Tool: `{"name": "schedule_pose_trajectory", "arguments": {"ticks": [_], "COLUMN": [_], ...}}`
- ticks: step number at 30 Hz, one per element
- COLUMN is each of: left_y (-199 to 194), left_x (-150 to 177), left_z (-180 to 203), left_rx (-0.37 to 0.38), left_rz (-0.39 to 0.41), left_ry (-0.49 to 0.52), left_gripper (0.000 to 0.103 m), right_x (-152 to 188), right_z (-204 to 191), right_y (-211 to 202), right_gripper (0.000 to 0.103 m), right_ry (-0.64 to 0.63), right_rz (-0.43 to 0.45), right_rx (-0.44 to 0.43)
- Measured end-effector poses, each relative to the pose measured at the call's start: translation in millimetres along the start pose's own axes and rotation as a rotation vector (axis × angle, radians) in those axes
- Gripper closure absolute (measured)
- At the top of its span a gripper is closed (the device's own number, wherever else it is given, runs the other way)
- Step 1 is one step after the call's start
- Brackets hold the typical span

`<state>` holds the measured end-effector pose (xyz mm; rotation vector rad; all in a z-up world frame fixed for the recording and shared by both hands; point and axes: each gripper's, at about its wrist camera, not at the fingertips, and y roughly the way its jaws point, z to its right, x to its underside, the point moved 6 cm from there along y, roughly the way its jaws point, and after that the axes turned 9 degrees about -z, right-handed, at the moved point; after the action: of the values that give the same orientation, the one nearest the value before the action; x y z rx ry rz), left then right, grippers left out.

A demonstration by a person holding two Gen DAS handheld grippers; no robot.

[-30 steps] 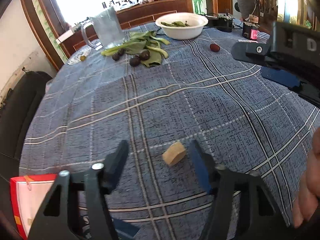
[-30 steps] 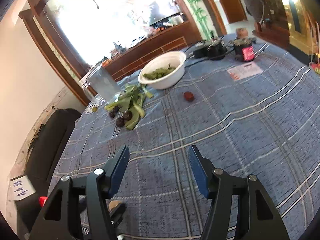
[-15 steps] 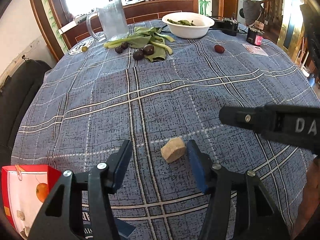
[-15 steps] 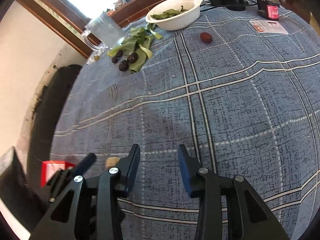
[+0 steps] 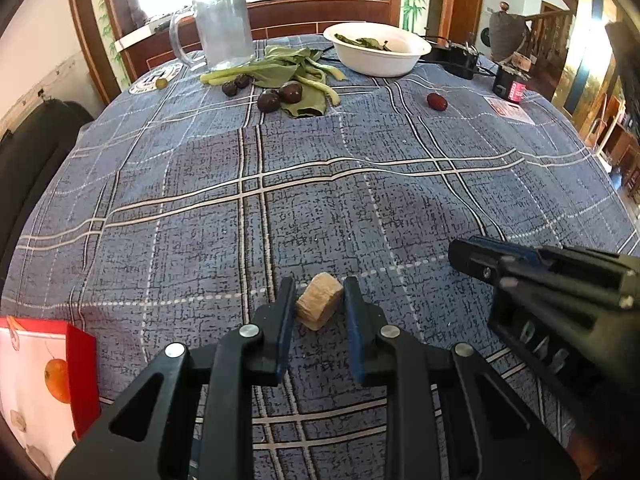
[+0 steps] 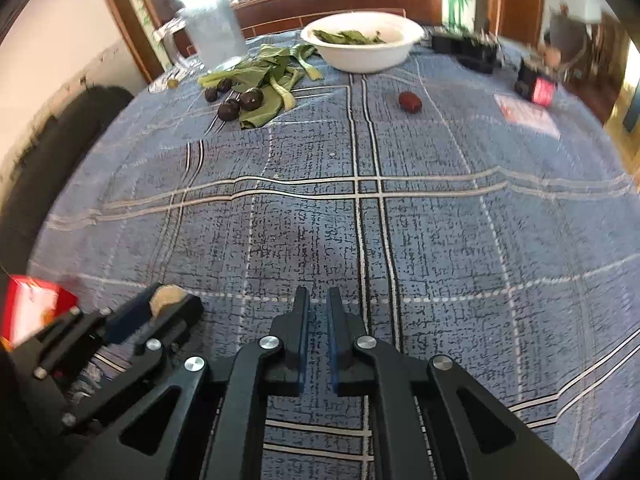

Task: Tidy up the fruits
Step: 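Carry the pastry piece over the tray with the left tool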

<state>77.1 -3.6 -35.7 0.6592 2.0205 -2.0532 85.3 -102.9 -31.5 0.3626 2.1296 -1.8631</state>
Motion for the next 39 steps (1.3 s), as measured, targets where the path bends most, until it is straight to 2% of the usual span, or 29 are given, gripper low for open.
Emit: {"name": "schedule_pose_trajectory", "arguments": {"ticks": [5, 9, 13, 19, 26, 33, 39], "left_y": [-2, -19, -55, -108, -141, -140, -130], "left_x": [4, 10, 23, 53, 91, 131, 157], "left_z": [-4, -14, -31, -67, -129, -192, -222], "left_rx": [-0.013, -0.038, -0.067, -0.147, -0.245, -0.313, -0.363], "left_rz": [0.008, 0.044, 0.117, 0.210, 0.241, 0.189, 0.130], "left_ry": [-0.030, -0.060, -0.089, -0.139, -0.241, -0.350, -0.413], "left_gripper": [0.077, 0.077, 0.077, 0.077, 0.077, 0.077, 0.077], "right_x": [0, 5, 13, 35, 50, 72, 85], "right_z": [-5, -28, -64, -114, -190, -253, -278], "right_y": [-4, -25, -55, -90, -95, -73, -52], "right_gripper": [0.098, 0.099, 0.099, 0.099, 0.099, 0.099, 0.099], "right_ry": [-0.020, -0.076, -0.156, -0.261, -0.363, -0.450, -0.471], "right_rz": [0.043, 0.106, 0.190, 0.278, 0.279, 0.228, 0.169], "right_rx": [0.037, -0.056, -0.151, -0.217, -0.280, -0.298, -0.295]}}
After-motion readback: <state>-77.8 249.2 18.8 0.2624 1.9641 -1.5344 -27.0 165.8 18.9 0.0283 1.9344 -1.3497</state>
